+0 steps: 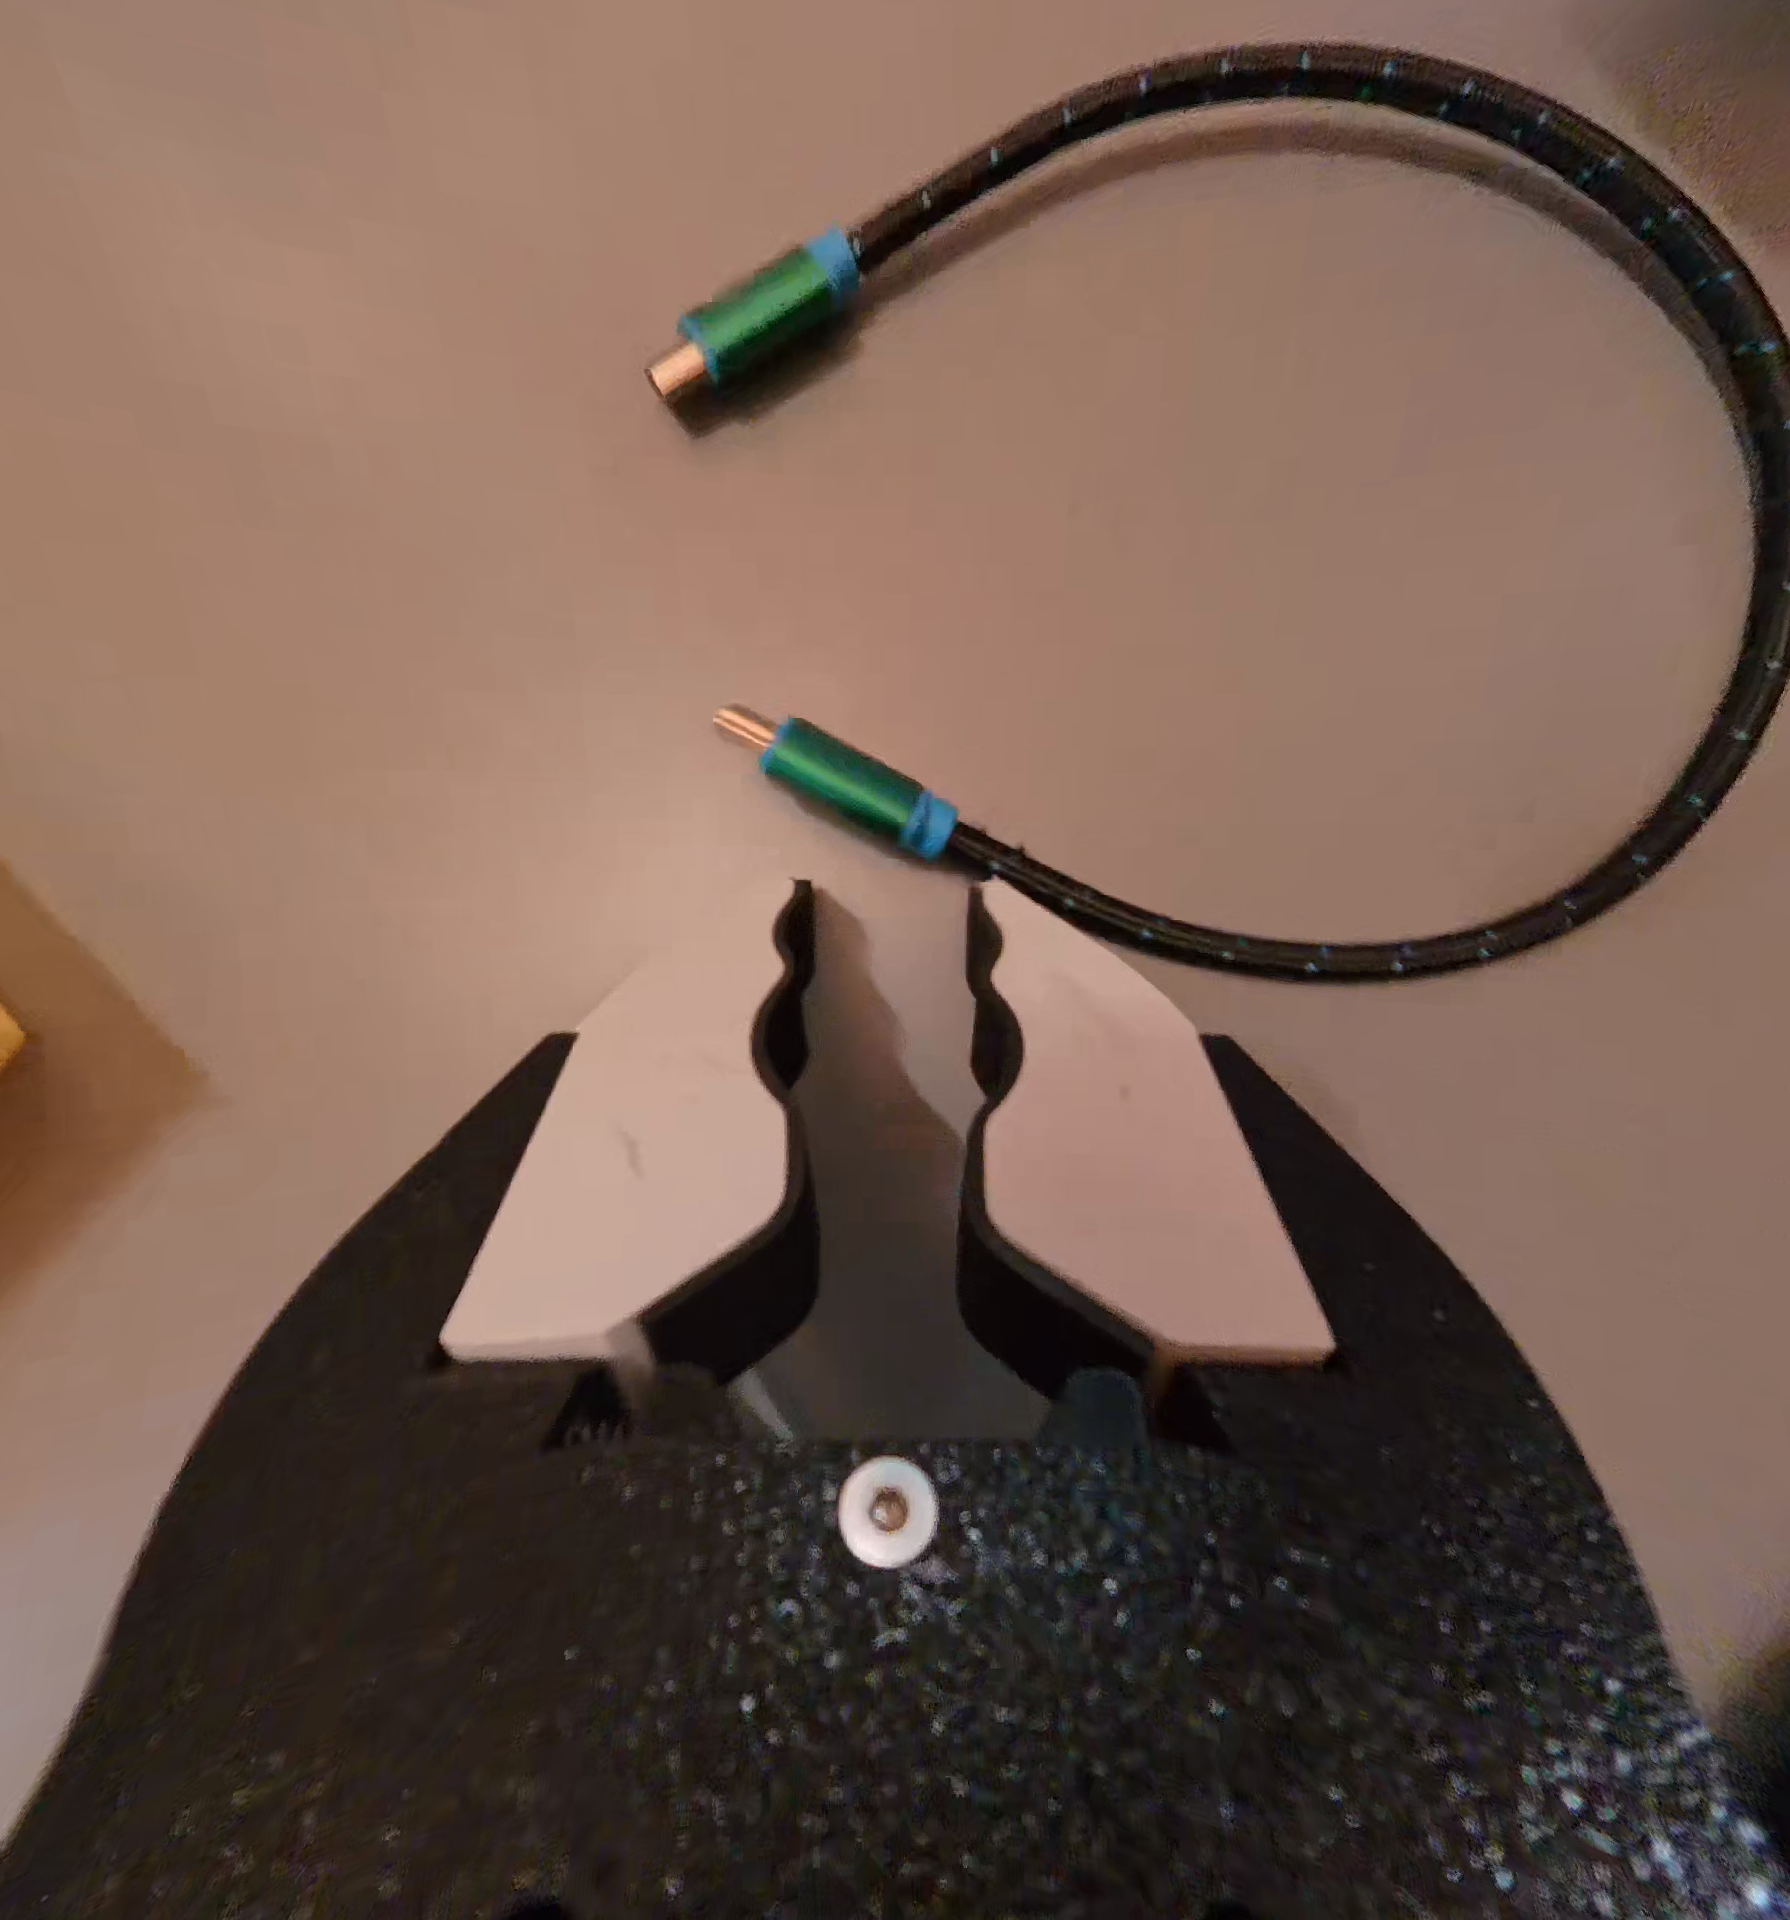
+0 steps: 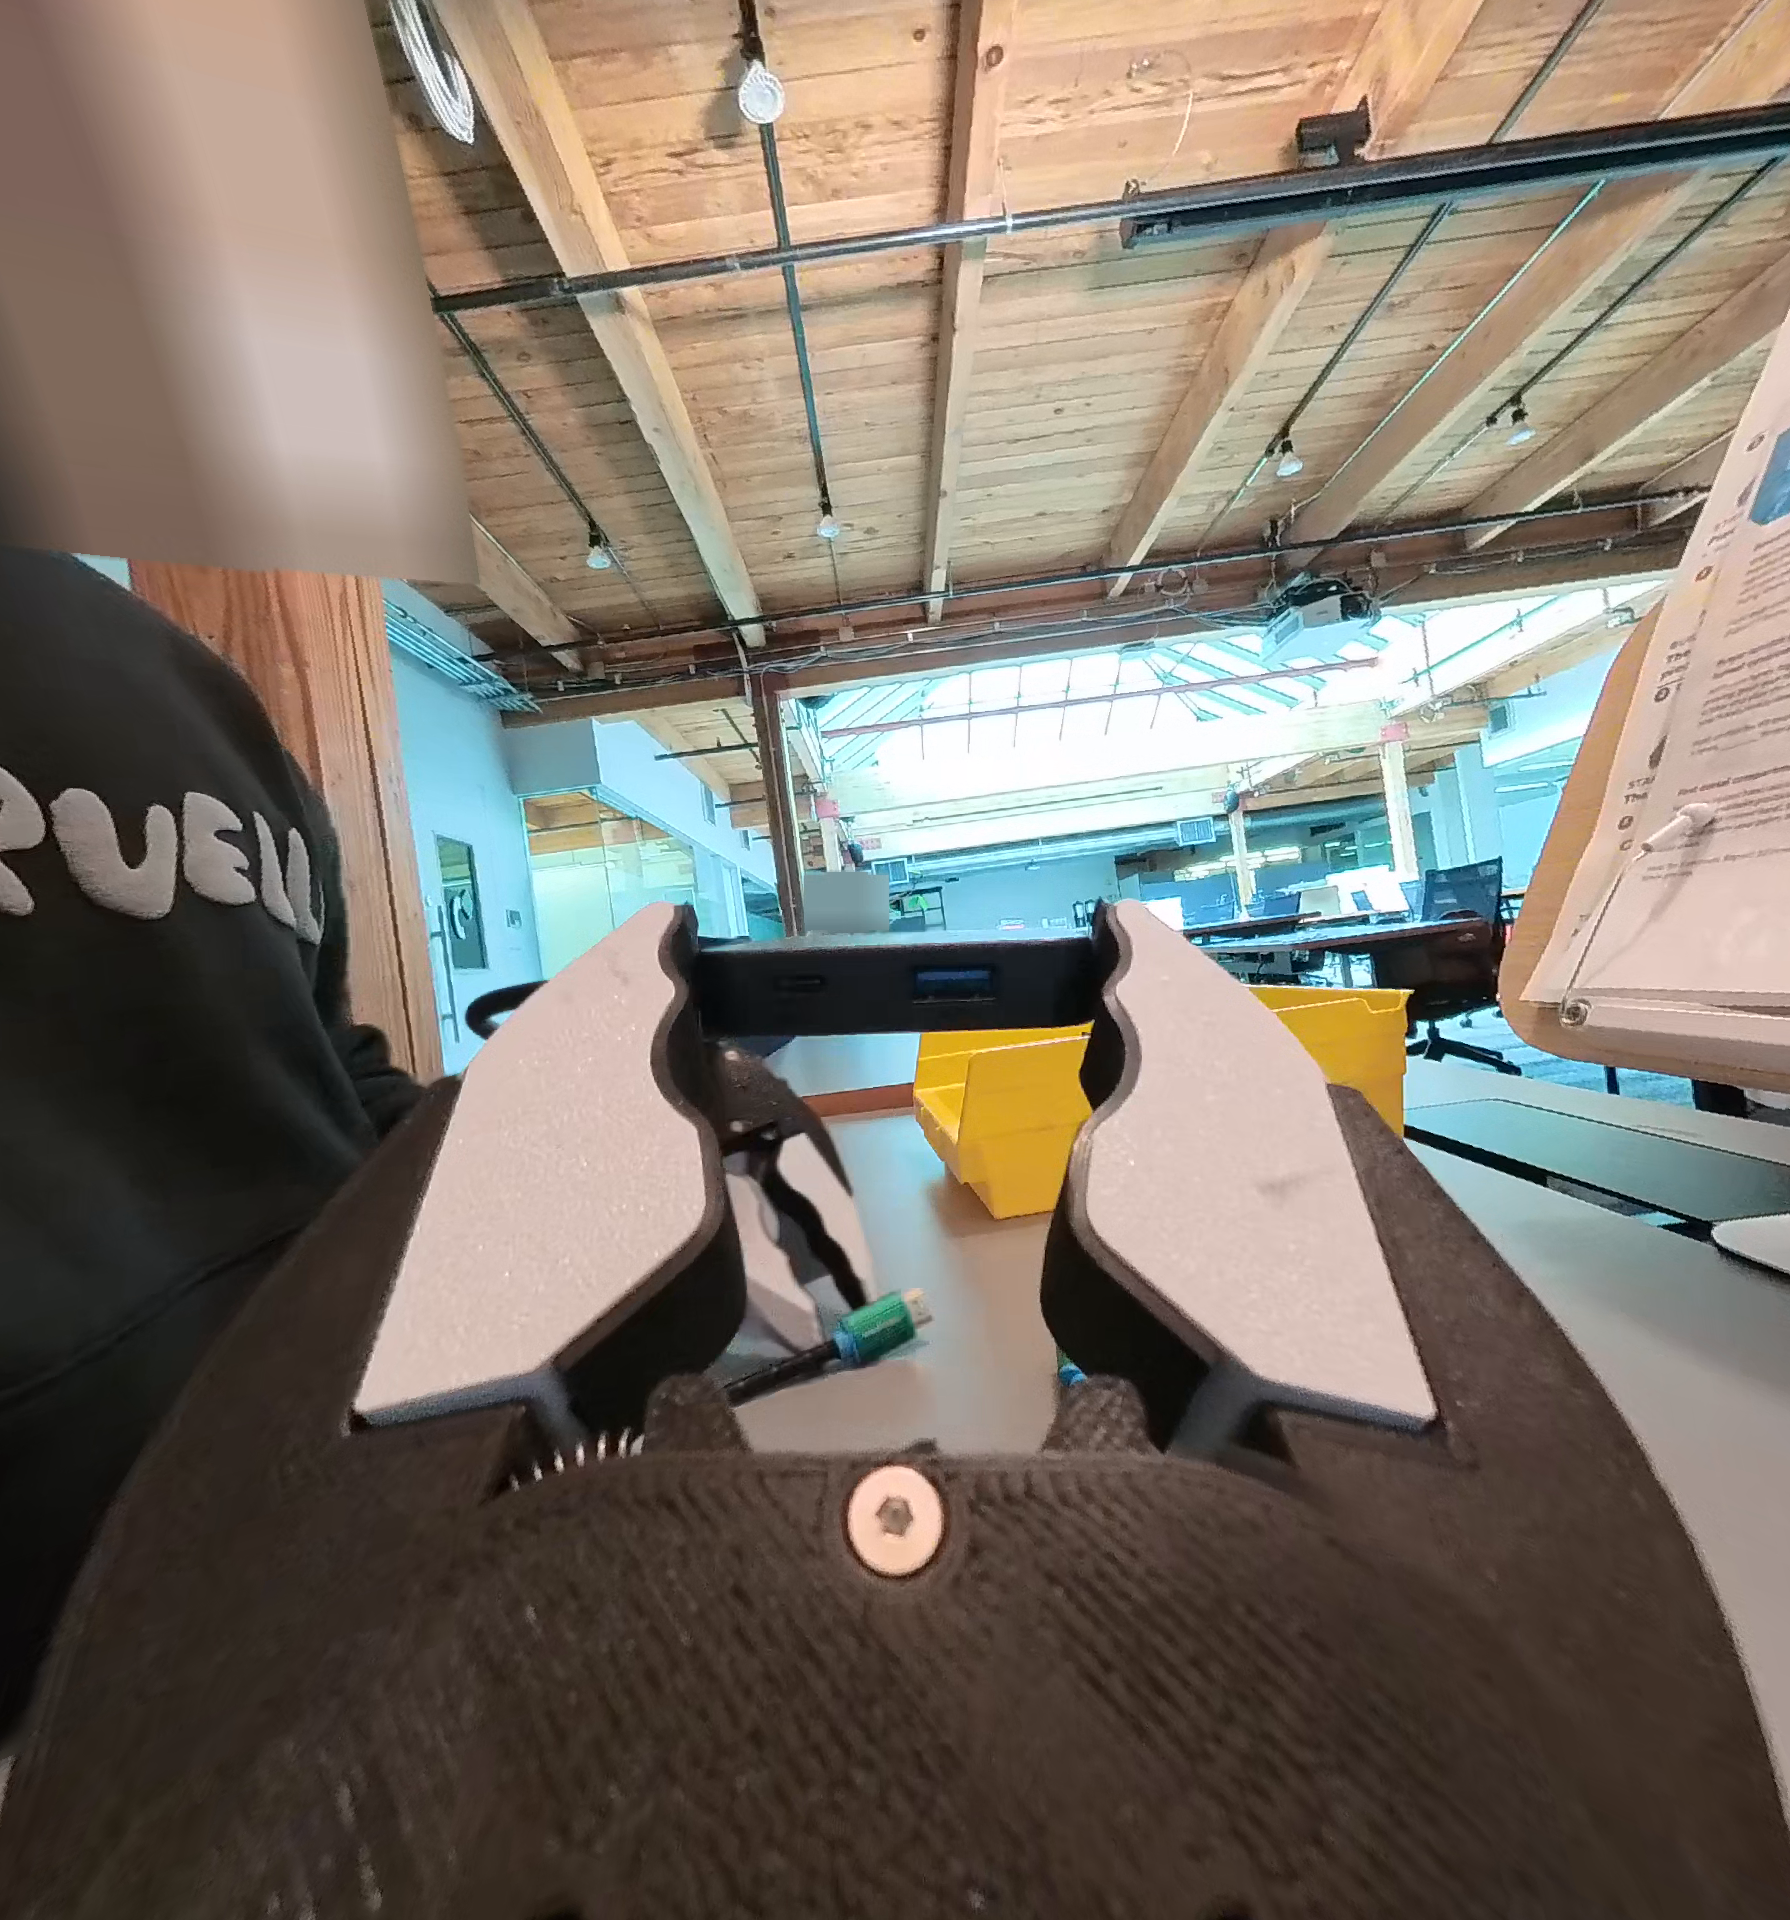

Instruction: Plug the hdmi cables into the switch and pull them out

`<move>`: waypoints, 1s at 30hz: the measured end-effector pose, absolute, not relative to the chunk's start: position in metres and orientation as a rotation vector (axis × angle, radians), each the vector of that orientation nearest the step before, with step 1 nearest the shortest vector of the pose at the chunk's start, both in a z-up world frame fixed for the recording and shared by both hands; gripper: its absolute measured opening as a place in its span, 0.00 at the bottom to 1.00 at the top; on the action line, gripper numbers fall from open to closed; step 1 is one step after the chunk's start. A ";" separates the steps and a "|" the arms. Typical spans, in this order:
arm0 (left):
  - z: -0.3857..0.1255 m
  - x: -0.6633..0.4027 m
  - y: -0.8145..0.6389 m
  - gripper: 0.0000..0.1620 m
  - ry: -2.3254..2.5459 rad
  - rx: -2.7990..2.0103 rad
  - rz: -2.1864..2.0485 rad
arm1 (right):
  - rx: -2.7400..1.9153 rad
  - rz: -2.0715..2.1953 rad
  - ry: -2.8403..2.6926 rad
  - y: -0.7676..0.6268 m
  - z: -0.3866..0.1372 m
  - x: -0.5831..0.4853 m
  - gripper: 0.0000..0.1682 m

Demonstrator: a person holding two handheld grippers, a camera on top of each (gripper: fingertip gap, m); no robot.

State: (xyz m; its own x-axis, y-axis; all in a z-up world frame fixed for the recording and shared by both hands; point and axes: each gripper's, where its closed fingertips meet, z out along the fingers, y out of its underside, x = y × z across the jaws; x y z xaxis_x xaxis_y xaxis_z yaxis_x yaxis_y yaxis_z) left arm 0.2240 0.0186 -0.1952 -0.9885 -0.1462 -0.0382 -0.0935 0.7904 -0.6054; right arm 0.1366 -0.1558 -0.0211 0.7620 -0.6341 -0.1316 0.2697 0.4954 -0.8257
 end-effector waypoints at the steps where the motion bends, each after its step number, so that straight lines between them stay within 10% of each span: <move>1: -0.195 0.230 0.011 0.15 2.886 -0.152 -0.985 | -0.899 -0.573 0.458 -0.156 -0.022 0.137 0.43; 30: -0.183 0.278 -0.184 0.29 2.685 0.108 -0.972 | -0.884 -0.627 0.460 -0.169 -0.021 0.133 0.43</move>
State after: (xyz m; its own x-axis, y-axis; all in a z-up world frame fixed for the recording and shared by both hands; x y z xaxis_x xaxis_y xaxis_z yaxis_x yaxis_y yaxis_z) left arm 0.2783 -0.1836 -0.1831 -0.9572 -0.0258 -0.2882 0.1647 0.7704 -0.6159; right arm 0.1330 -0.1694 -0.0205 0.7309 -0.6728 -0.1142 0.3107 0.4771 -0.8221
